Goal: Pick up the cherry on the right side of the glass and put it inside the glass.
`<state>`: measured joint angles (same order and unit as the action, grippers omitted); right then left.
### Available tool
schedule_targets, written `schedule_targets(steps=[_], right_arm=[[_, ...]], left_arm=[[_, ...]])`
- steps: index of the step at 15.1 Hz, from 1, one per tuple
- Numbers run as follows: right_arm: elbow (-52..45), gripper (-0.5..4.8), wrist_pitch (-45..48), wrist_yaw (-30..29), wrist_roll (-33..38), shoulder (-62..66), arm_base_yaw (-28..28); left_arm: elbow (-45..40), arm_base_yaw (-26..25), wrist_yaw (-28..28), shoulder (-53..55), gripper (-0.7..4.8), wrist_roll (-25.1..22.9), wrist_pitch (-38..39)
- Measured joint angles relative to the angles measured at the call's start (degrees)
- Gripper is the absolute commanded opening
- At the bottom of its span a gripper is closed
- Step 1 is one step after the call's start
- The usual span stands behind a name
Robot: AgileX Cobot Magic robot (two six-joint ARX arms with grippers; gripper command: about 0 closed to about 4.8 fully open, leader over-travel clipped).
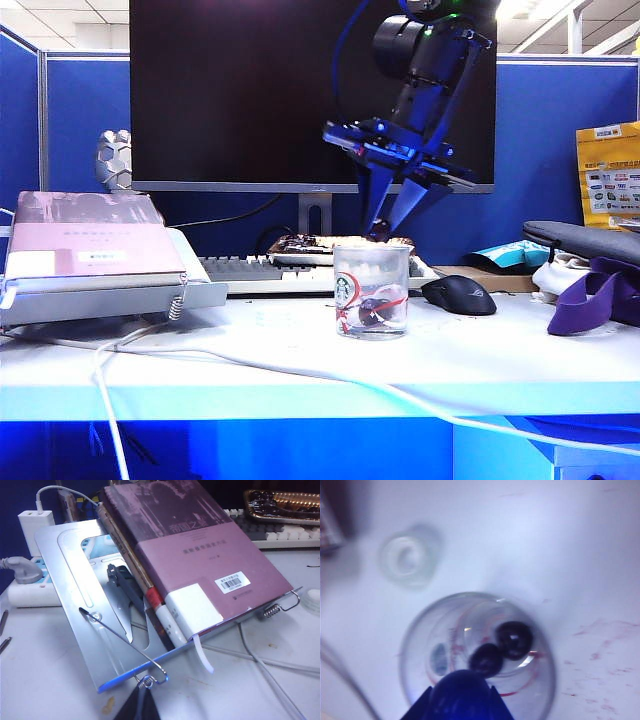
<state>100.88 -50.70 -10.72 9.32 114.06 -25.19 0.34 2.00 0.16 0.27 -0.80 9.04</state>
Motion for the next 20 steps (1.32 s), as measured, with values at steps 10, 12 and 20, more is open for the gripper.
schedule_targets(steps=[10, 12, 20], right_arm=[[6.03, -0.05, 0.17, 1.38, -1.18, -3.06, -0.04], [9.86, -0.05, 0.28, 2.12, -1.92, -9.35, -0.04], [14.38, -0.05, -2.29, 7.39, -6.03, -50.16, -0.11]], left_arm=[[0.0, 0.0, 0.0, 0.0, -0.05, 0.02, 0.0], [0.0, 0.0, 0.0, 0.0, -0.05, 0.02, 0.0], [0.0, 0.0, -0.02, 0.0, -0.05, 0.02, 0.0]])
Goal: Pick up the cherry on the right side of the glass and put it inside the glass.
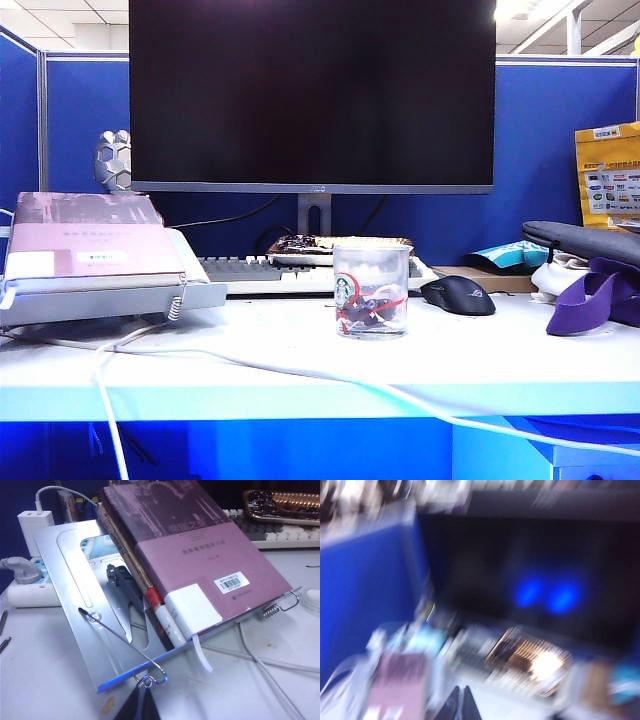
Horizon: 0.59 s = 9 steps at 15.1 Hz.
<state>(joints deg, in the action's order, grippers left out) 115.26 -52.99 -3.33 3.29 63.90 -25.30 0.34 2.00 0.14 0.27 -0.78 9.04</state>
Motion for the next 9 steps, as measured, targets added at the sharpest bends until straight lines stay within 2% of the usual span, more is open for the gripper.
schedule_targets(steps=[1, 3, 5, 7, 8, 9], right_arm=[[0.0, -0.05, -1.62, 2.56, -0.11, -5.42, 0.0], [0.09, -0.05, -6.73, 3.28, -0.13, -14.58, -0.68], [0.0, -0.05, -14.43, 6.23, -0.15, -23.5, -0.92], [-0.35, -0.05, -22.91, 7.39, 0.11, -27.19, -0.92], [-3.82, -0.05, -23.45, 9.73, 0.11, -28.72, -0.92], [-11.34, -0.05, -20.87, 13.86, 0.07, -31.52, -0.92]], left_arm=[[0.0, 0.0, 0.02, 0.0, -0.05, 0.0, 0.0], [0.0, 0.0, 0.02, 0.0, -0.05, 0.0, 0.0], [0.0, 0.0, 0.02, 0.0, -0.05, 0.0, 0.0], [0.0, 0.0, 0.02, 0.0, -0.05, -0.02, 0.0], [0.0, 0.0, 0.02, 0.0, -0.05, -0.02, 0.0], [0.0, 0.0, 0.02, 0.0, -0.05, 0.0, 0.0]])
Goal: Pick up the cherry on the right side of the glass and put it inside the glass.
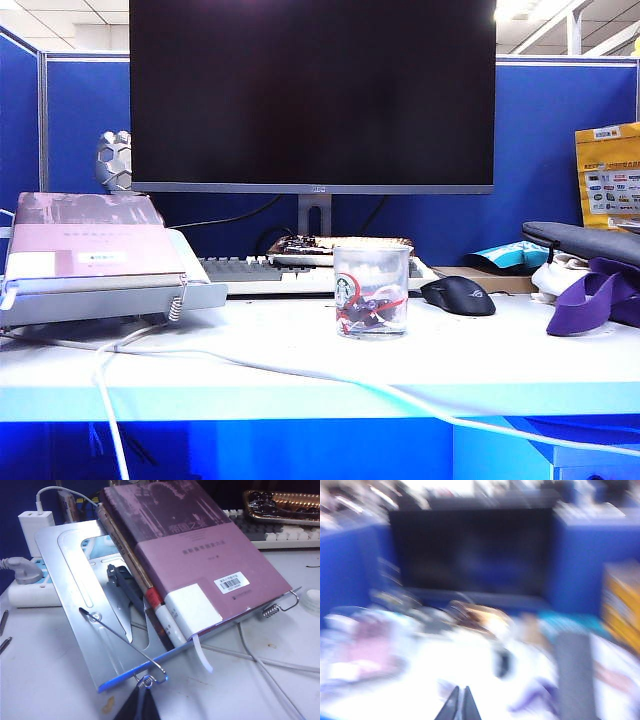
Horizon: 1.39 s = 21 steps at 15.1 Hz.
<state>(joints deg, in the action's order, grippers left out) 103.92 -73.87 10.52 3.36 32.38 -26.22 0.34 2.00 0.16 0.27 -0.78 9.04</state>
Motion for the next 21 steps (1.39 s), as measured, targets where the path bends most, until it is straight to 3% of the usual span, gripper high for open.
schedule_targets(steps=[1, 4, 6, 9, 12, 16, 21], right_arm=[[-8.22, -0.05, 5.77, 2.93, -0.02, -2.91, 0.0], [-42.95, -0.04, 39.98, 6.01, -0.68, -11.08, 0.83], [-68.35, -0.04, 60.46, 5.92, -0.61, -15.65, 6.23], [-85.35, -0.04, 68.59, 5.86, -0.37, -24.0, 11.1], [-93.79, -0.04, 72.98, 3.15, -0.35, -28.37, 15.82], [-99.67, -0.04, 73.05, -5.6, -0.09, -28.39, 20.24], [-103.49, -0.04, 66.49, -6.14, 3.06, -28.79, 20.72]], left_arm=[[0.0, 0.0, -0.02, 0.0, -0.05, -0.02, 0.0], [0.0, 0.0, 0.0, 0.0, -0.05, -0.02, 0.0], [0.0, 0.0, 0.0, 0.0, -0.05, 0.0, 0.0], [0.0, 0.0, 0.0, 0.0, -0.05, 0.0, 0.0], [0.0, 0.0, 0.0, 0.0, -0.05, -0.02, 0.0], [0.0, 0.0, 0.0, 0.0, -0.05, -0.02, 0.0], [0.0, 0.0, 0.0, 0.0, -0.05, 0.0, 0.0]])
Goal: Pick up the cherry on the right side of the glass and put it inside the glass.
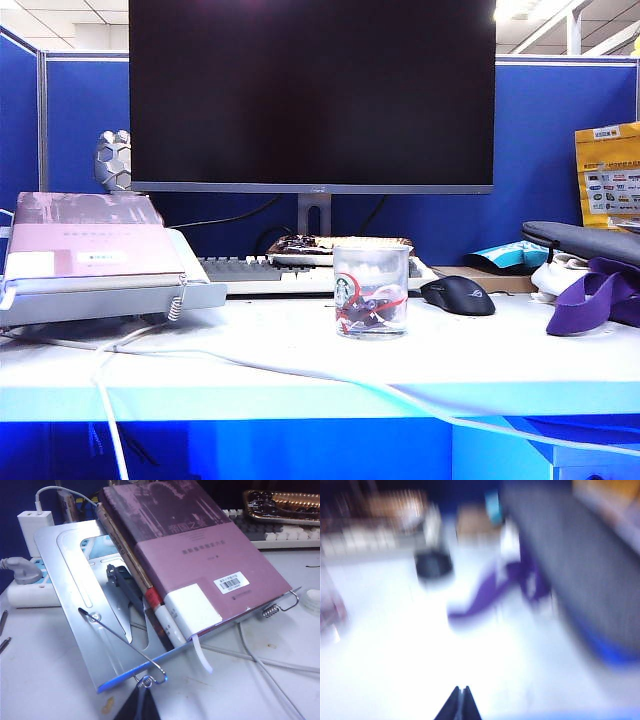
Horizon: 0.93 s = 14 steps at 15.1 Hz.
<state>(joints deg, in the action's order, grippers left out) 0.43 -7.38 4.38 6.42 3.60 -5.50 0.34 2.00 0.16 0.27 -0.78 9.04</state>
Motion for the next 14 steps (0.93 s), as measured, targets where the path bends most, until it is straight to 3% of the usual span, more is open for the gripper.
schedule_targets(steps=[5, 14], right_arm=[[0.0, -0.04, -2.14, -0.02, 4.94, 0.31, 0.98], [0.0, -0.04, -2.14, -0.07, 5.16, 0.07, 1.05]], left_arm=[[0.0, 0.0, 0.0, 0.0, -0.05, -0.02, 0.0], [0.0, 0.0, -0.02, 0.0, -0.05, -0.02, 0.0]])
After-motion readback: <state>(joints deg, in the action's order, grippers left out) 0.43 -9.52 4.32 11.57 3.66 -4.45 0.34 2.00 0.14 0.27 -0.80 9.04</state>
